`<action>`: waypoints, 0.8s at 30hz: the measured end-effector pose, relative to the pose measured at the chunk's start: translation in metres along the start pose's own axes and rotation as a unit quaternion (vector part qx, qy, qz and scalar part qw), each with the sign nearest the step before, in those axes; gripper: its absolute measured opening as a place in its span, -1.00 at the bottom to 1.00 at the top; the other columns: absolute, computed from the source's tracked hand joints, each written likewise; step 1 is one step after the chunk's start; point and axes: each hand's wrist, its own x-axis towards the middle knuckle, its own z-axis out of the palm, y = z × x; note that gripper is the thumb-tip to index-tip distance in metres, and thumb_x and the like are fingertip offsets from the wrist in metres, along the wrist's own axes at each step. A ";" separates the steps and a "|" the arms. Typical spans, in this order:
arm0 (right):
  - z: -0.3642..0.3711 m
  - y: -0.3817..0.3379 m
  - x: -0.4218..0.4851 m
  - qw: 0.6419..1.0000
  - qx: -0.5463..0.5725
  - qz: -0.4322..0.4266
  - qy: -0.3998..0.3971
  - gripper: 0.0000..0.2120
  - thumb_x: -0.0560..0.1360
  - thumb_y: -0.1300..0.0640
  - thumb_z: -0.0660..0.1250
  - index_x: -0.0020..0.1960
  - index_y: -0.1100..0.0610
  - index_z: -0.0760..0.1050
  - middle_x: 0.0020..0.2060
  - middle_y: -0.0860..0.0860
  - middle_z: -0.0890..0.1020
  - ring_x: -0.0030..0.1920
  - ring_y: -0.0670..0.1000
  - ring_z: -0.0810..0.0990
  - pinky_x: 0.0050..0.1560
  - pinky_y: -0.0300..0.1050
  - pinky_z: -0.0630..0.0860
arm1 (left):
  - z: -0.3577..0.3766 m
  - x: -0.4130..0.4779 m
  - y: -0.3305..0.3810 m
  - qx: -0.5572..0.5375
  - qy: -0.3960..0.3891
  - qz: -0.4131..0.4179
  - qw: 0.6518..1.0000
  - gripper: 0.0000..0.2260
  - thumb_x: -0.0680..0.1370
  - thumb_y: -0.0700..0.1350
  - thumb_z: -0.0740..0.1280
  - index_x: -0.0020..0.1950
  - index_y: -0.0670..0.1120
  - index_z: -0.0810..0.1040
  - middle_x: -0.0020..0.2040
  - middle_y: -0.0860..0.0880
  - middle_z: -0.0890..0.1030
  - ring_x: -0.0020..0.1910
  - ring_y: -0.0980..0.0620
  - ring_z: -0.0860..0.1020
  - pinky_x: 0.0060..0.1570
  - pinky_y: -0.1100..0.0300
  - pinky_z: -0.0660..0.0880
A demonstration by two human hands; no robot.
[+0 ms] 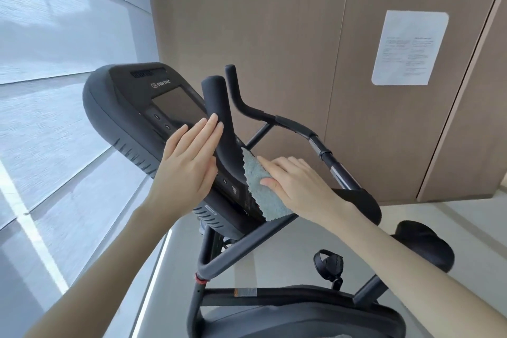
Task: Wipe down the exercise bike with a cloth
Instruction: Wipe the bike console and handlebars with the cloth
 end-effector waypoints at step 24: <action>-0.032 -0.012 0.111 0.923 0.300 0.100 0.218 -0.64 0.62 0.13 0.15 0.41 0.14 0.34 0.15 0.05 0.52 0.10 -0.15 0.43 0.07 -0.56 0.24 | -0.011 0.000 -0.026 -0.037 0.062 0.007 0.997 -0.57 0.55 -0.23 0.13 0.42 -0.27 0.36 0.45 -0.15 0.33 0.46 -0.11 0.26 0.40 -0.09 0.23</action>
